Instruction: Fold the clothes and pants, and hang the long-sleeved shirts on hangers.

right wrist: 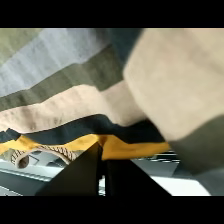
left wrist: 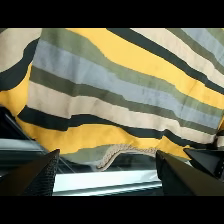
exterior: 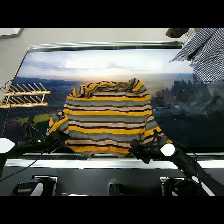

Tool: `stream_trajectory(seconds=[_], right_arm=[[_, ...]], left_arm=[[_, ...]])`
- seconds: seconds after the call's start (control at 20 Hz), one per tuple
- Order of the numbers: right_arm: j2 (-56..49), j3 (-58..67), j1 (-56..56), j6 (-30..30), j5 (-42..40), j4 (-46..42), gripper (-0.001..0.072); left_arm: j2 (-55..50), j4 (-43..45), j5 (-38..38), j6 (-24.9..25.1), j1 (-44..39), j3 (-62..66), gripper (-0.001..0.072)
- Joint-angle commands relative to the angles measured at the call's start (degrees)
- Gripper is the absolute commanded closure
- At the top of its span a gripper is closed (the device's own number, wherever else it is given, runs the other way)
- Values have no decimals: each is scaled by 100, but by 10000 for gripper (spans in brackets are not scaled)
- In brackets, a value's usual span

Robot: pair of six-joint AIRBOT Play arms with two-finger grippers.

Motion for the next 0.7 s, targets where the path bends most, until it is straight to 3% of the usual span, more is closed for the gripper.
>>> stream_trajectory(seconds=[0.0,0.65], right_arm=[[166,33,20,-90,-55,136,688],[629,33,20,186,365,118,688]], left_arm=[[-219,61,-35,-92,2,-87,-13],[-1172,48,278,24,0,-413,-13]])
